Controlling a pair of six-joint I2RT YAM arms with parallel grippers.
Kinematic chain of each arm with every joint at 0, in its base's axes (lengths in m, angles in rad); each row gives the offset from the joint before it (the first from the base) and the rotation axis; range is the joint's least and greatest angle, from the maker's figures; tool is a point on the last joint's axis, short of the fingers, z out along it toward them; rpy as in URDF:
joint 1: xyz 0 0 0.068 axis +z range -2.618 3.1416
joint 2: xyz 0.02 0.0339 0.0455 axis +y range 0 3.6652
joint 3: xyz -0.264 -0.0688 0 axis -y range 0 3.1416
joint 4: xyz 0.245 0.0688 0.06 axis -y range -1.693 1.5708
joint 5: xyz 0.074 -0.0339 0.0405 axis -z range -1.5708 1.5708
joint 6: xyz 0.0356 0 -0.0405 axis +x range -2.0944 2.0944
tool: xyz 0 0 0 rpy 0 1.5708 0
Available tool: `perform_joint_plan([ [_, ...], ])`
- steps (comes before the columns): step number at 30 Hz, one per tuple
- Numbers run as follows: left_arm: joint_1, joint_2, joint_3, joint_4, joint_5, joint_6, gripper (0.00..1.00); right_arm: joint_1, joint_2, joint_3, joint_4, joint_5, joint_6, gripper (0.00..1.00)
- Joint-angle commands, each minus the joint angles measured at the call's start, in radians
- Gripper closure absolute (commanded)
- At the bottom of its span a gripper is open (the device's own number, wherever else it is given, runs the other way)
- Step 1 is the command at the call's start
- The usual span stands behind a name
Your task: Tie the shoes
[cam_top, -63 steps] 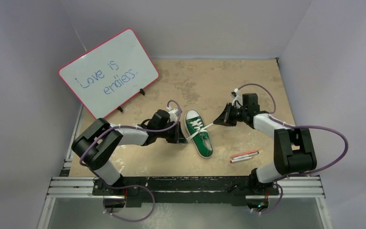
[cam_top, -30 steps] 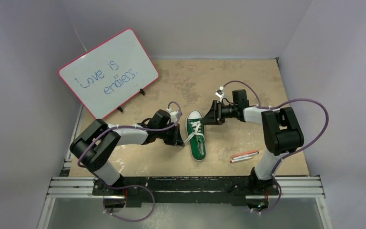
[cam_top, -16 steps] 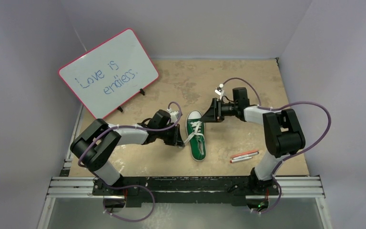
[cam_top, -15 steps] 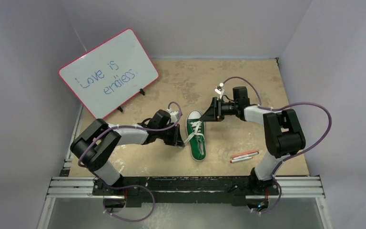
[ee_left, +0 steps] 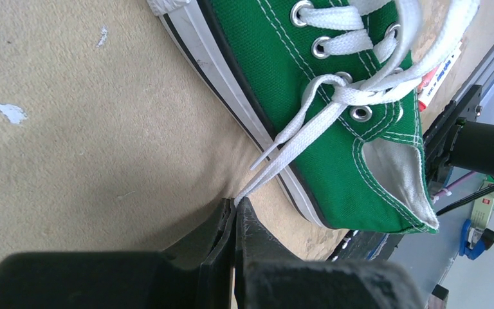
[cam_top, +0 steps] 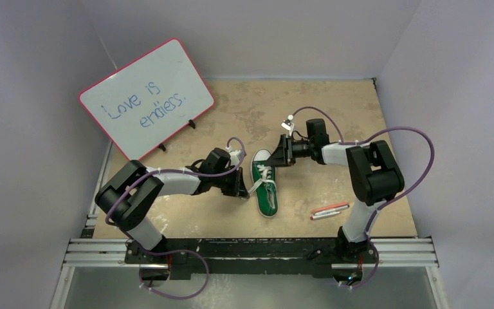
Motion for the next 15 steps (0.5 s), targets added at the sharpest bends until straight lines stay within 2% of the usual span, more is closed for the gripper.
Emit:
perform_joint_plan([
  [1,-0.001,0.011,0.03,0.009,0.024,0.008,1.0,0.007,-0.038,-0.043,0.102,-0.075,0.054,0.59],
  [10,-0.001,0.018,0.032,0.019,0.033,0.009,1.0,0.007,-0.04,-0.06,0.131,-0.06,0.072,0.55],
  [15,-0.001,0.012,0.032,0.015,0.033,0.011,1.0,0.008,-0.038,-0.06,0.111,-0.041,0.066,0.57],
])
